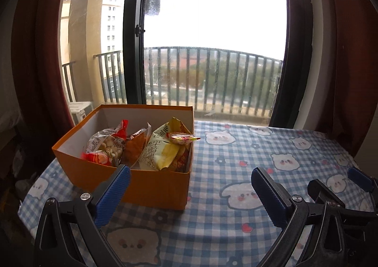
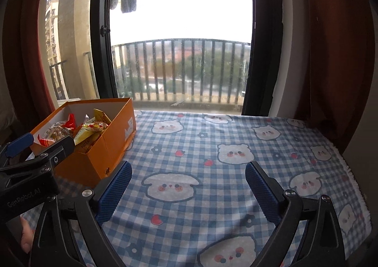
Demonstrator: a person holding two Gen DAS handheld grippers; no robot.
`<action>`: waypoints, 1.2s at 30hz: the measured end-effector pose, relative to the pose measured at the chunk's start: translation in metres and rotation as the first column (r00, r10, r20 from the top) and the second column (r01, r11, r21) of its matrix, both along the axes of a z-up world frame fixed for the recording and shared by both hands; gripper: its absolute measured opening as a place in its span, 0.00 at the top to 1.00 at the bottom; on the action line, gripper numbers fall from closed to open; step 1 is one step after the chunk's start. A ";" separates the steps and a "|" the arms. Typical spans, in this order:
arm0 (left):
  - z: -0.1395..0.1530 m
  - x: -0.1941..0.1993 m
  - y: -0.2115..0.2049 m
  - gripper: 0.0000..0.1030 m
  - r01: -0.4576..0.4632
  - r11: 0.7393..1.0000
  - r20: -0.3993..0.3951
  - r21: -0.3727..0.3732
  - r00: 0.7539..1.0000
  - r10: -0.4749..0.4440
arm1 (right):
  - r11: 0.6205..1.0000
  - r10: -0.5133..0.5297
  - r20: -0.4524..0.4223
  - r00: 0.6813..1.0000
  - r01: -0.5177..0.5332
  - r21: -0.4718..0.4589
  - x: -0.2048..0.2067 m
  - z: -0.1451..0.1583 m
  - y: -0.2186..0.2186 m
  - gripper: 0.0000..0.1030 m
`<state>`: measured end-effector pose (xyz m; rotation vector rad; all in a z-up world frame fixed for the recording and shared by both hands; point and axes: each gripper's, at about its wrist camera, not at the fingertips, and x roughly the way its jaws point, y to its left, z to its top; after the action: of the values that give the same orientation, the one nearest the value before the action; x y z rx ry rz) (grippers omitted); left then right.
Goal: Organize snacks
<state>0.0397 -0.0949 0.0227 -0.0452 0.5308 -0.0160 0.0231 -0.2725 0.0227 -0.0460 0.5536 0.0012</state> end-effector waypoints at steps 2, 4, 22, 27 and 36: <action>-0.009 -0.008 -0.005 0.00 0.006 1.000 -0.008 -0.008 1.000 -0.006 | 1.000 -0.001 0.006 1.000 0.000 0.016 -0.013 -0.010 -0.008 0.01; -0.018 -0.017 -0.011 0.00 0.009 1.000 -0.022 -0.008 1.000 -0.009 | 1.000 0.004 0.002 1.000 -0.004 0.029 -0.022 -0.020 -0.015 0.00; -0.040 -0.056 -0.017 0.00 -0.018 0.999 0.003 0.027 1.000 0.018 | 0.999 -0.007 0.010 1.000 0.007 0.038 -0.051 -0.056 -0.028 0.00; -0.039 -0.057 -0.015 0.00 -0.018 1.000 -0.002 0.020 1.000 0.019 | 0.999 -0.003 0.007 1.000 0.002 0.046 -0.052 -0.056 -0.027 0.00; -0.039 -0.054 -0.012 0.00 -0.025 1.000 -0.006 0.018 1.000 0.025 | 1.000 0.005 0.005 1.000 -0.005 0.029 -0.054 -0.055 -0.021 0.00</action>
<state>-0.0143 -0.1064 -0.0161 -0.0344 0.5365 0.0134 -0.0306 -0.2932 -0.0326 -0.0186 0.5482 0.0141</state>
